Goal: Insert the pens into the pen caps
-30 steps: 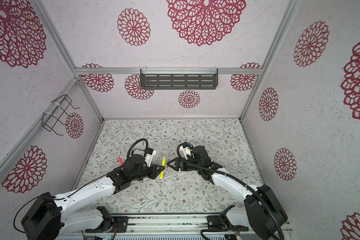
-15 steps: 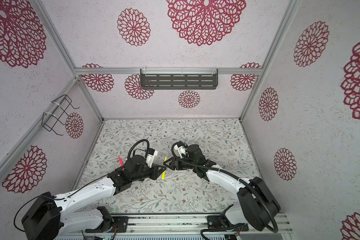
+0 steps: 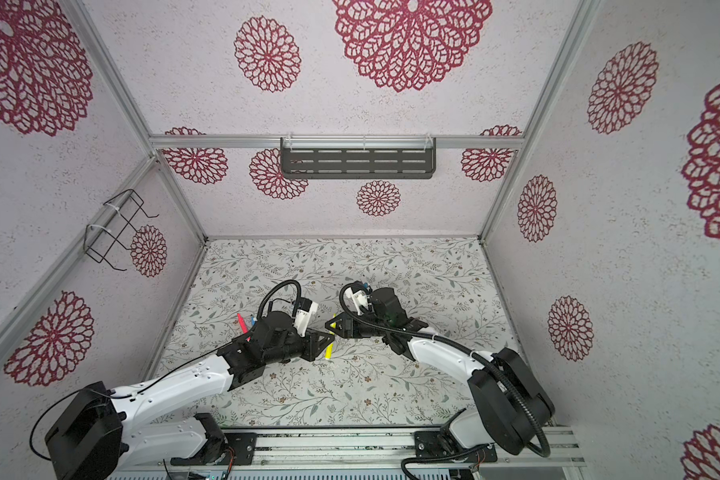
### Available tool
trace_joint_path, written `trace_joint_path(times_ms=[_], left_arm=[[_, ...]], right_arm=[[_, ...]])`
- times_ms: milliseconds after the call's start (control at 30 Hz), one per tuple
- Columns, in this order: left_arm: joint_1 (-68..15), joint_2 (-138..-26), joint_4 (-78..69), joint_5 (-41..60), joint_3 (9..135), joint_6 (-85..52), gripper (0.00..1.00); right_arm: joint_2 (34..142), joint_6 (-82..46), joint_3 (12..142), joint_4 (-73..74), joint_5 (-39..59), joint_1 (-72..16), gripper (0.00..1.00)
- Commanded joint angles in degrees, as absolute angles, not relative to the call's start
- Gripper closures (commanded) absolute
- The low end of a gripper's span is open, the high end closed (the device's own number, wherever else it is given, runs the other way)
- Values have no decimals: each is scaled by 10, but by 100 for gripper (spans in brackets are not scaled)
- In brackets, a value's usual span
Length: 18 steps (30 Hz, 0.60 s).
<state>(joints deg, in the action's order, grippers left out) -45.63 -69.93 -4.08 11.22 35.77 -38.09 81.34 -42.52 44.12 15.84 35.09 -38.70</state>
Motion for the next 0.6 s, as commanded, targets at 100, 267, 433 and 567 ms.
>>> trace_joint_path(times_ms=[100,267,433,567], left_arm=[[-464,-708,-61,108,367,-383,88],[-465,-709,-63,107,366,-386,87],[-466,-708,-64,105,363,-388,85],[-466,-711,-65,107,364,-392,80]], right_arm=[[817,-434,456,193,350,-392,69],[817,-437,453,200,350,-395,81],[816,-440,451,203,350,-395,92],[816,-442,453,204,348,-395,98]])
